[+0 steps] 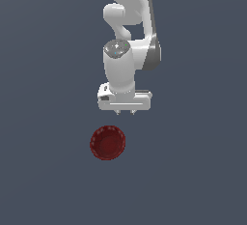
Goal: Pick up the object and move it to a goal position.
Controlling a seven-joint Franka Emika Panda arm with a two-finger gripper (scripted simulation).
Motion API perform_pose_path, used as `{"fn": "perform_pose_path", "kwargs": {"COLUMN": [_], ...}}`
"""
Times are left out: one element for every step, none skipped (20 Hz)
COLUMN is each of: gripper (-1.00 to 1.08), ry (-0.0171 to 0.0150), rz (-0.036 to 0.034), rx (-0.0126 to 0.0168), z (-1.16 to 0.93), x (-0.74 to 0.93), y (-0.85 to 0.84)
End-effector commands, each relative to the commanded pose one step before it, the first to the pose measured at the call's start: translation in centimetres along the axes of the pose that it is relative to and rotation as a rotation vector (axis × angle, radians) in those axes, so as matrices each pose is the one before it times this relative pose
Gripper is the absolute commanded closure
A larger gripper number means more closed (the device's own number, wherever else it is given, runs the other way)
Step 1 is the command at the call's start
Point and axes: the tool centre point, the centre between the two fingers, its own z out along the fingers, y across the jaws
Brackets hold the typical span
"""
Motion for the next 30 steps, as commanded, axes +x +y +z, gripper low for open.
{"fn": "perform_pose_path", "kwargs": {"gripper": [-0.20, -0.20, -0.20, -0.20, -0.20, -0.20, -0.20, -0.20, -0.20, -0.20, -0.20, -0.20, -0.20, -0.20, -0.20, -0.20, -0.20, -0.20, -0.20, -0.20, -0.20, -0.20, -0.20, -0.20, -0.20, -0.20, -0.20, -0.20, -0.20, -0.20], "ry": [0.01596, 0.00761, 0.00815, 0.00871, 0.00928, 0.00971, 0.00981, 0.00990, 0.00999, 0.01008, 0.01016, 0.01025, 0.01033, 0.01041, 0.01049, 0.01057, 0.01064, 0.01071, 0.01078, 0.01085, 0.01084, 0.01042, 0.00991, 0.00938, 0.00885, 0.00830, 0.00775, 0.00720, 0.00663, 0.00607], "rz": [0.04467, 0.02108, 0.02276, 0.02449, 0.02627, 0.02766, 0.02815, 0.02857, 0.02897, 0.02937, 0.02974, 0.03012, 0.03048, 0.03082, 0.03116, 0.03148, 0.03179, 0.03209, 0.03238, 0.03265, 0.03271, 0.03150, 0.03000, 0.02846, 0.02688, 0.02526, 0.02361, 0.02196, 0.02027, 0.01856], "rx": [0.03308, 0.01500, 0.01563, 0.01618, 0.01667, 0.01681, 0.01636, 0.01587, 0.01537, 0.01487, 0.01435, 0.01384, 0.01332, 0.01279, 0.01226, 0.01173, 0.01119, 0.01064, 0.01010, 0.00954, 0.00893, 0.00803, 0.00713, 0.00630, 0.00555, 0.00486, 0.00424, 0.00369, 0.00318, 0.00273], "z": [0.564, 0.247, 0.255, 0.263, 0.269, 0.270, 0.260, 0.250, 0.240, 0.231, 0.221, 0.212, 0.202, 0.193, 0.184, 0.175, 0.166, 0.157, 0.149, 0.141, 0.132, 0.120, 0.107, 0.096, 0.085, 0.076, 0.068, 0.060, 0.053, 0.047], "x": [0.317, 0.152, 0.163, 0.174, 0.186, 0.195, 0.199, 0.203, 0.207, 0.211, 0.216, 0.221, 0.227, 0.233, 0.239, 0.245, 0.251, 0.258, 0.265, 0.272, 0.278, 0.273, 0.265, 0.255, 0.245, 0.234, 0.221, 0.209, 0.195, 0.181], "y": [0.293, 0.145, 0.169, 0.196, 0.225, 0.252, 0.273, 0.292, 0.310, 0.328, 0.346, 0.363, 0.380, 0.396, 0.412, 0.427, 0.442, 0.456, 0.470, 0.483, 0.493, 0.482, 0.465, 0.447, 0.427, 0.405, 0.381, 0.357, 0.332, 0.306]}}
